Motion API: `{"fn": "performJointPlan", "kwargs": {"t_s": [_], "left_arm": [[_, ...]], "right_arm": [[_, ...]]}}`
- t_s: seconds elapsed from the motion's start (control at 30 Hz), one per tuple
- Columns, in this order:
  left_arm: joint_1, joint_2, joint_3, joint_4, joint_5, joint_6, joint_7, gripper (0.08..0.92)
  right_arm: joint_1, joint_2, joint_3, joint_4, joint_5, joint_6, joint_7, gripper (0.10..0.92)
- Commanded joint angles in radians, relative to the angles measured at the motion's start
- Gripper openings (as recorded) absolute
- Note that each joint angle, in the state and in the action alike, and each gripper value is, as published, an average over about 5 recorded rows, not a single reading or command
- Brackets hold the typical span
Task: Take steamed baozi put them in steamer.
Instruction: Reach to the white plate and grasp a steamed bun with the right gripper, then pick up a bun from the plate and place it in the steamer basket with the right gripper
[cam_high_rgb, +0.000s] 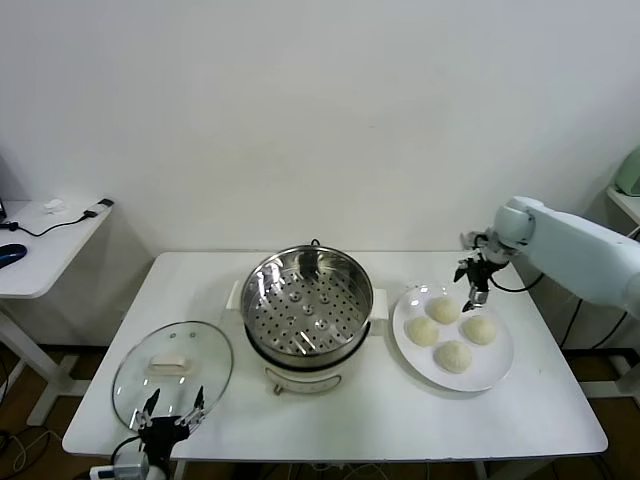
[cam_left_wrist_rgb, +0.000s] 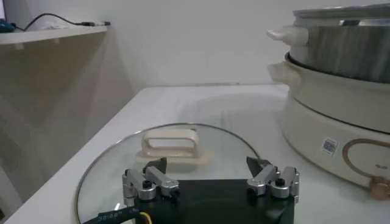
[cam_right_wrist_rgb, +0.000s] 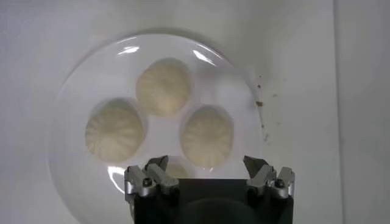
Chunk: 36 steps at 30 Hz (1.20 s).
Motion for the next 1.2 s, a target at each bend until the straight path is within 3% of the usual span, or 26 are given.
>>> {"fn": "performJointPlan", "kwargs": {"t_s": [0.03, 0.5, 0.87, 1.03, 1.2], "left_arm": [[-0.001, -0.001, 0.001, 0.004, 0.003, 0.0, 0.0, 0.823], [-0.003, 0.0, 0.008, 0.019, 0.008, -0.006, 0.002, 0.823], [0.01, -0.002, 0.007, -0.006, 0.013, -0.007, -0.001, 0.823], [0.014, -0.014, 0.005, -0.026, 0.014, -0.004, -0.002, 0.823], [0.021, -0.014, 0.007, -0.041, 0.014, -0.006, -0.004, 0.823]], "right_arm": [[-0.093, 0.093, 0.068, -0.137, -0.043, -0.019, 0.012, 0.823], [-0.14, 0.105, 0.146, -0.165, -0.102, -0.016, 0.046, 0.808], [-0.083, 0.08, 0.123, -0.086, -0.116, -0.02, 0.037, 0.547], [0.118, 0.02, -0.046, 0.069, 0.005, -0.012, 0.005, 0.543], [0.489, 0.029, -0.298, 0.259, 0.215, 0.041, -0.028, 0.559]]}}
